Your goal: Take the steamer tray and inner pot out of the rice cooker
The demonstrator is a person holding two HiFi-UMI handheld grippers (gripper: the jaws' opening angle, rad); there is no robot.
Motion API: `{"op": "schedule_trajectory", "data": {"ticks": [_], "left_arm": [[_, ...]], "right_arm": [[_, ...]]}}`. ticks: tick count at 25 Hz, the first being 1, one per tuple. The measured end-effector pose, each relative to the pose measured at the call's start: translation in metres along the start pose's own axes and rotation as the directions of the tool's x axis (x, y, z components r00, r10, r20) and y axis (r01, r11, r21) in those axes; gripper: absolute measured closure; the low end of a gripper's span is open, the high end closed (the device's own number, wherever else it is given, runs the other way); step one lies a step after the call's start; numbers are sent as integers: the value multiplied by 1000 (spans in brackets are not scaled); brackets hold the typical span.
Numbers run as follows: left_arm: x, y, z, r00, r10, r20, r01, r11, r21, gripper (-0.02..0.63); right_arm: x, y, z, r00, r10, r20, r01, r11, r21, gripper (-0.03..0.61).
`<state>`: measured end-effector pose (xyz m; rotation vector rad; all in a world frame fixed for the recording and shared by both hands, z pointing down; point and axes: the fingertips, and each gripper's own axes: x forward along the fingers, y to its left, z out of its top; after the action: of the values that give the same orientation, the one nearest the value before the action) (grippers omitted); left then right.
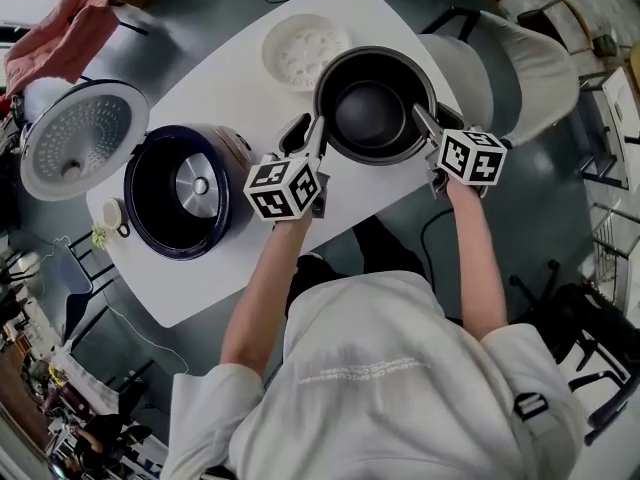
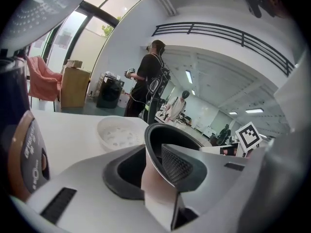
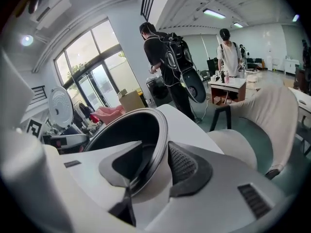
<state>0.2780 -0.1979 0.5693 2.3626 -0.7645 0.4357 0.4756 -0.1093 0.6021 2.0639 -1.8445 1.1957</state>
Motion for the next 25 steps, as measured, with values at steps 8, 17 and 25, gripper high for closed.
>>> {"op": "schedule_trajectory", "data": {"ticks": [8,17,25], "left_arm": [[-52,-8,30,996,-61,59,56,995,83,503],[-131,-38,76,966,-215,144,167,943,286,506],[-202,-6,116,957,-169,236,57,908,416,512]], "right_arm": [[-37,5,15,997,-62,52,65,996,-61,383],[-67,87,74,980,-30,194,71,976,-204,384],[-55,217,105,954,182,238,-78,918,-389,420]]}}
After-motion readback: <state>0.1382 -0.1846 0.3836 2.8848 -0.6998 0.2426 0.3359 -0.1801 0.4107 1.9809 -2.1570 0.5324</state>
